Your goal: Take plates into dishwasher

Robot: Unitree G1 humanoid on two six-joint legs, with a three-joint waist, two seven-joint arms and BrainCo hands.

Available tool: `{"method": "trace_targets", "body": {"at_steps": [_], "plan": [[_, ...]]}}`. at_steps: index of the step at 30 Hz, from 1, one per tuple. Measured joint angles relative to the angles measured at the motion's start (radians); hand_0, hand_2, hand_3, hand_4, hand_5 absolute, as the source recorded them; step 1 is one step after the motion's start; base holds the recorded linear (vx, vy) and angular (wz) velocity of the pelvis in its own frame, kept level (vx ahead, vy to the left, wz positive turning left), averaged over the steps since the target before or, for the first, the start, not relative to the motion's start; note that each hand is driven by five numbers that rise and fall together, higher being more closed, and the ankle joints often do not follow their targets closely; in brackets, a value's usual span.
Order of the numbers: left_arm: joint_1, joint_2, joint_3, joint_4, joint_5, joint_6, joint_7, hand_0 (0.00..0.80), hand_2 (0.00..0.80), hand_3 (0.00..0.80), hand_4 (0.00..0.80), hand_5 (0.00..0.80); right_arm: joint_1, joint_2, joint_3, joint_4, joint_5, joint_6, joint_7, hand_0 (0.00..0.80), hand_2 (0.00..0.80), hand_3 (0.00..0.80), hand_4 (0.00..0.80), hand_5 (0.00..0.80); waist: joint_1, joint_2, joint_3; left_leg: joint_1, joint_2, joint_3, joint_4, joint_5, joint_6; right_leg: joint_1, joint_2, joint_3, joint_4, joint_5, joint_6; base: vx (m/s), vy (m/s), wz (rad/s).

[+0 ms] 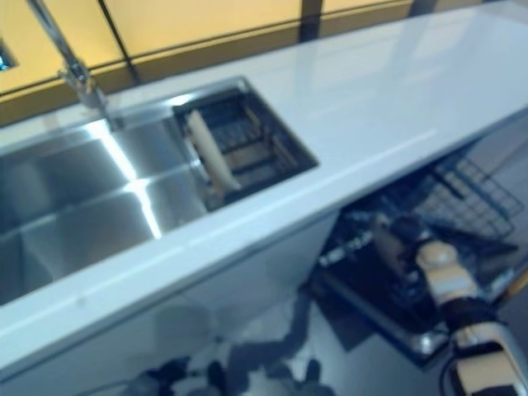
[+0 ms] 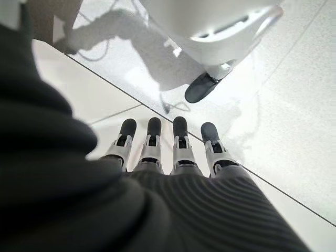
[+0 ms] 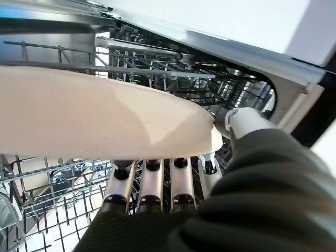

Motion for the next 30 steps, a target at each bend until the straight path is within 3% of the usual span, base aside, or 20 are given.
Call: {"method": "trace_targets", "body": {"at_steps": [6,30], "plan": [[-0.016,0.003,-0.011,-0.009,0.000,0.000,0.000,0.000,0.000,0.000,0.000,0.000,-0.042,0.000,0.018,0.033,-0.021,0.000,0.000,0.800,0.800,0.800,0.800,0.800,0.002,0.001,0.010,-0.030,-0.001,-0.019,0.005,0.006,-0.002,-0.017,0.000,-0.008,0.000,0.000,0.000,-0.024,-0.037,0.08],[-0.069,0.003,-0.014,-0.018,-0.003,-0.008,0.000,0.000,0.000,0.000,0.000,0.000,-0.148,0.007,0.091,0.169,-0.087,-0.007,-0.022,0.800,0.800,0.800,0.800,0.800,0.026,0.011,0.055,-0.050,-0.001,-0.028,0.007,0.010,-0.002,-0.029,0.001,-0.011,0.000,0.000,-0.001,-0.006,-0.008,0.01]]}}
